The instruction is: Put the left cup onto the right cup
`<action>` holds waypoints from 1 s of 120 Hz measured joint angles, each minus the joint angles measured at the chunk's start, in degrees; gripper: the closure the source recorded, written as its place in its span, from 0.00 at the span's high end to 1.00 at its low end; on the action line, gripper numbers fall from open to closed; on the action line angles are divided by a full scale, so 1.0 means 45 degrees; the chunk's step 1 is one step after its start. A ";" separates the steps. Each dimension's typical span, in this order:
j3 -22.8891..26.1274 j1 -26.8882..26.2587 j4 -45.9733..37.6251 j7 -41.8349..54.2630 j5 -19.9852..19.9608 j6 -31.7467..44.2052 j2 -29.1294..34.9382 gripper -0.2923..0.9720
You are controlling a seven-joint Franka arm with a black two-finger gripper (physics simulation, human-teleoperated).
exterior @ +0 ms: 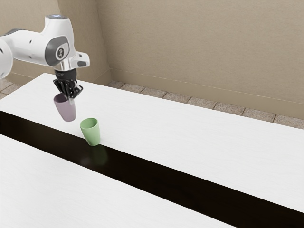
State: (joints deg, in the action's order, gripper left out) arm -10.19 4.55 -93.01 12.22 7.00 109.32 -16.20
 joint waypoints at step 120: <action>0.0196 -0.1645 -0.0203 -0.1037 0.0710 -0.0666 0.0567 0.15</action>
State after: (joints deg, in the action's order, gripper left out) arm -9.31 -2.85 -93.93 7.56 10.19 106.32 -13.65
